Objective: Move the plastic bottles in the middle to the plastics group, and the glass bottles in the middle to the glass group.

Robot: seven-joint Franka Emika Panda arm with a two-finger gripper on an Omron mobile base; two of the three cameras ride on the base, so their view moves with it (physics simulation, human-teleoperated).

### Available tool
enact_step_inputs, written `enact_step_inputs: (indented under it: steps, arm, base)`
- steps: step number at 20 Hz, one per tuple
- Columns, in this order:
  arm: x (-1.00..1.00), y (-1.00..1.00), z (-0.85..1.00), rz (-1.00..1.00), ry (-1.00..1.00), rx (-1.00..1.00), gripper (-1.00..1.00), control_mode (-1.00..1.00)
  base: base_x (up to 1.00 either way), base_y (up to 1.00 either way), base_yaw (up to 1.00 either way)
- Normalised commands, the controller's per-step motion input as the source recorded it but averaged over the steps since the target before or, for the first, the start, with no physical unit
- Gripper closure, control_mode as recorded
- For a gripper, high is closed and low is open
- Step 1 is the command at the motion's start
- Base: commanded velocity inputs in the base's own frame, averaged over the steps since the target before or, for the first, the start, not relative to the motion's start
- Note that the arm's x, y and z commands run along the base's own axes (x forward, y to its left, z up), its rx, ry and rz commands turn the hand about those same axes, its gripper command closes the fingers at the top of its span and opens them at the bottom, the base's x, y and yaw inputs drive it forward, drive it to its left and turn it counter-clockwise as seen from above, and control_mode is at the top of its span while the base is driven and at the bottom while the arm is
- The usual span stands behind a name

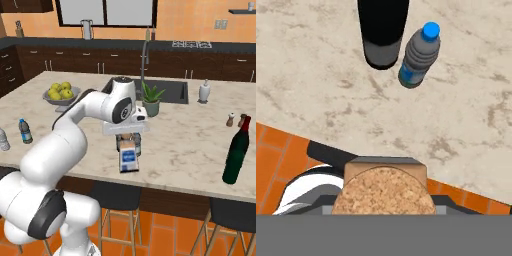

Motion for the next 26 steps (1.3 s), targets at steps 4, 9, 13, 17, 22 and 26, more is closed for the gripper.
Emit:
enact_step_inputs:
  steps: [4, 9, 13, 17, 22, 26]
  arm:
    - [0.00, -1.00, 0.41, 0.00, 0.00, 0.00, 1.00, -1.00]
    - [0.15, -1.00, 0.19, 0.00, 0.02, 0.00, 1.00, -1.00]
    - [0.29, -0.88, -0.15, 0.00, 0.04, 0.00, 1.00, -1.00]
    - [0.42, -0.67, -0.22, 0.00, 0.00, 0.00, 1.00, -1.00]
    - [0.51, -0.52, 0.00, 0.00, 0.00, 0.00, 1.00, -1.00]
    - [0.38, -0.41, 0.00, 0.00, 0.00, 0.00, 1.00, -1.00]
  base:
    - [0.00, 0.00, 0.00]
    - [0.00, 0.00, 0.00]
    - [0.00, 0.00, 0.00]
    - [0.00, 0.00, 0.00]
    - [0.00, 0.00, 0.00]
    - [0.00, 0.00, 0.00]
